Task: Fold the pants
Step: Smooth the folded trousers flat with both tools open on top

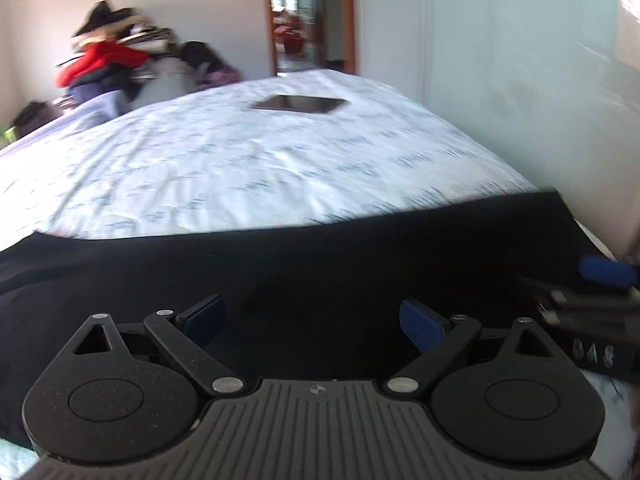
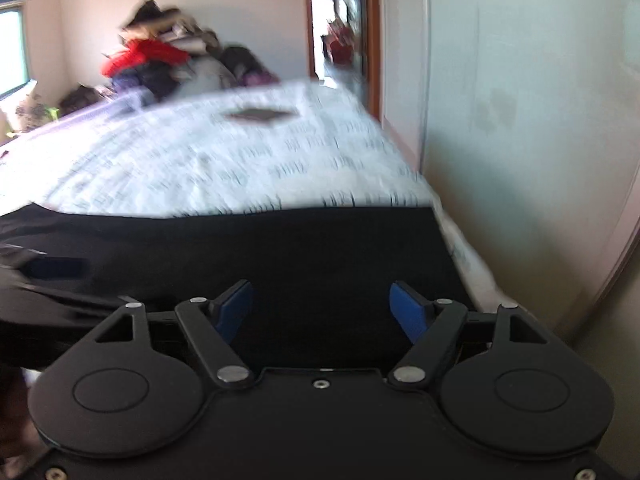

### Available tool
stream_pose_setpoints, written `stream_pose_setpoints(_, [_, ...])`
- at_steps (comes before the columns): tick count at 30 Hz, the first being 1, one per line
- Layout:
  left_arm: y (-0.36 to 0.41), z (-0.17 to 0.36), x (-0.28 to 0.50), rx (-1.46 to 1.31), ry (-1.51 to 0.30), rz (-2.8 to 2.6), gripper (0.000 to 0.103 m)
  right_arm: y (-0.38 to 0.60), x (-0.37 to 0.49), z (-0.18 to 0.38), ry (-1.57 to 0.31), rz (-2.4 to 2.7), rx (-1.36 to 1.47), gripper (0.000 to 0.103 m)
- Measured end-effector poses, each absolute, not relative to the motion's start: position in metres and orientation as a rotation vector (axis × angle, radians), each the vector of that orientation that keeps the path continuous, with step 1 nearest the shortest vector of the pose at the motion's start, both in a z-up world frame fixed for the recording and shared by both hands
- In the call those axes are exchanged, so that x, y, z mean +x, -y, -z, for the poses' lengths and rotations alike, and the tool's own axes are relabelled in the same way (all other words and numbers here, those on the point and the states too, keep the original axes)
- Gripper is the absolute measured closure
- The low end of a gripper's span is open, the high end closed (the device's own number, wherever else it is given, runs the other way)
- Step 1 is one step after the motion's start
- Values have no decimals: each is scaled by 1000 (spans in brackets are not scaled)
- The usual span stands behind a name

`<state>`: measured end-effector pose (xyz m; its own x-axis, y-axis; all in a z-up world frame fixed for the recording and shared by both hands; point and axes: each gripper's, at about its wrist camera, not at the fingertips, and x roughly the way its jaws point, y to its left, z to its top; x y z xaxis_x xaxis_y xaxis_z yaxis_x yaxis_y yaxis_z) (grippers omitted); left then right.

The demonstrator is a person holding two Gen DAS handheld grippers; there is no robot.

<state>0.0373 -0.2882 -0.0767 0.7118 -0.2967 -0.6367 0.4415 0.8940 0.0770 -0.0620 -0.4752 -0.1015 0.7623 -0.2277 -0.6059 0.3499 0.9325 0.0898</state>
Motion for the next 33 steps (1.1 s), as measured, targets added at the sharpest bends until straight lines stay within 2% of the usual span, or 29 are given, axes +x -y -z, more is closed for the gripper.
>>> stream_pose_setpoints(7, [265, 78, 73, 126, -751, 297, 7, 469, -70, 103, -610, 338, 165, 24])
stream_pose_setpoints(33, [268, 89, 74, 179, -706, 278, 0, 454, -59, 93, -607, 318, 118, 21])
